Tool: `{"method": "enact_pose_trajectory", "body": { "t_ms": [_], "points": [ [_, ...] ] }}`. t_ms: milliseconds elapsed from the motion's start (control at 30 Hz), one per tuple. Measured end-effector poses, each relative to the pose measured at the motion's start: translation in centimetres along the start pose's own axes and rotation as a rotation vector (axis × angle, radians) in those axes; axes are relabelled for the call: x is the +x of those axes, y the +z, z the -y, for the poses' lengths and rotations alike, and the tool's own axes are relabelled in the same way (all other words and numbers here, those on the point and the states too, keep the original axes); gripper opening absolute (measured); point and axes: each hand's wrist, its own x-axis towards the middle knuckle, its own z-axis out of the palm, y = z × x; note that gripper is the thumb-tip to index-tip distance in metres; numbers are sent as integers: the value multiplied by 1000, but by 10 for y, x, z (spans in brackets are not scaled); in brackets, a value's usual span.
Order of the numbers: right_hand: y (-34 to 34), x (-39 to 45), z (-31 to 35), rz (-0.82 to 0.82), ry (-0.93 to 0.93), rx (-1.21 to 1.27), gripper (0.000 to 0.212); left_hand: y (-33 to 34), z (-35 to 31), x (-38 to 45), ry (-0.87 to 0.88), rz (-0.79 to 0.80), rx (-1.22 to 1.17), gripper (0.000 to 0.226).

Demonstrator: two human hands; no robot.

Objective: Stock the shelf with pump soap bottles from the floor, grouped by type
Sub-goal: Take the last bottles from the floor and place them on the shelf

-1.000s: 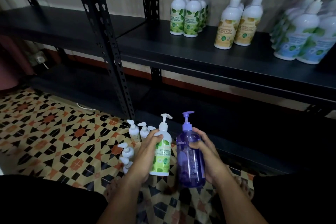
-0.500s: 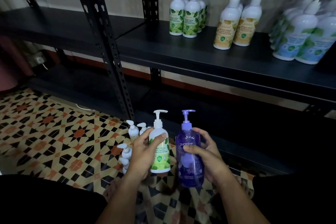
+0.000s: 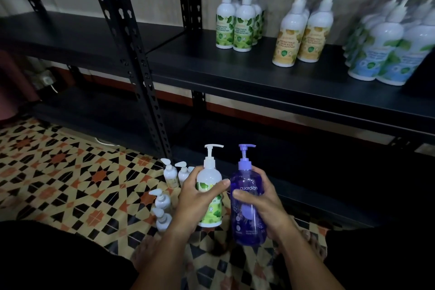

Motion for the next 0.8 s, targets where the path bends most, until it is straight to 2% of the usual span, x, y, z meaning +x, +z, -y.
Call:
{"method": "enact_pose_trajectory", "body": {
  "t_ms": [100, 267, 367, 800],
  "points": [
    [-1, -1, 2, -43, -59, -34, 91, 6, -2, 0, 29, -27, 16, 24],
    [-5, -8, 14, -146, -206, -109, 74, 14, -13, 5, 51, -1, 66, 22],
    [-9, -10, 25, -192, -279, -129, 74, 21, -26, 9, 87, 36, 34, 22],
    [-57, -40, 122, -414, -588, -163, 80, 104, -112, 28, 354, 284, -105, 38]
  ]
}}
